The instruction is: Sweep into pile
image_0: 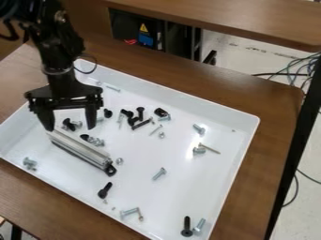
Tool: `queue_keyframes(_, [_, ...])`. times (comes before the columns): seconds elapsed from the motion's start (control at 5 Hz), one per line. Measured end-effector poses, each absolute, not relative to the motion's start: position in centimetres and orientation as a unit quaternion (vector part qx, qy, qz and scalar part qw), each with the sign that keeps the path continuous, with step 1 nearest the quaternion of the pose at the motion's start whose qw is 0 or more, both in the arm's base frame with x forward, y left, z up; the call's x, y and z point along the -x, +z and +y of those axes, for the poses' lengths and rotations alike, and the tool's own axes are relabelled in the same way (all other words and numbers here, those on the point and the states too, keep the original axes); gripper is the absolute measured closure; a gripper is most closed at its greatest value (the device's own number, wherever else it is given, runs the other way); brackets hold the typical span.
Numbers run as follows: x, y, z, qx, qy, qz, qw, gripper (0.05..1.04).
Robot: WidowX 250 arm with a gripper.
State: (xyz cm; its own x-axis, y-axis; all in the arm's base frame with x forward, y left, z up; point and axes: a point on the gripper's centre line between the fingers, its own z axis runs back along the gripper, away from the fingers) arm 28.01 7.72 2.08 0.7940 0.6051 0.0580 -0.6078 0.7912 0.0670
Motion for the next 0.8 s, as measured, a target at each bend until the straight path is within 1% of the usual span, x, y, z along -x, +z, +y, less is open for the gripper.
queue_keyframes(0.2, [-27.9, 1.1, 8.7, -0.055, 0.432, -0.021, 0.9, 0.084])
queue_keyframes(0.4, [-27.4, -0.5, 9.1, -0.073, 0.553, -0.014, 0.83, 0.083])
queue_keyframes(0.6, [-27.7, -0.9, 8.6, -0.055, 0.603, -0.019, 0.795, 0.084])
queue_keyframes(0.8, [-27.6, -2.3, 8.4, -0.051, 0.628, -0.013, 0.777, 0.084])
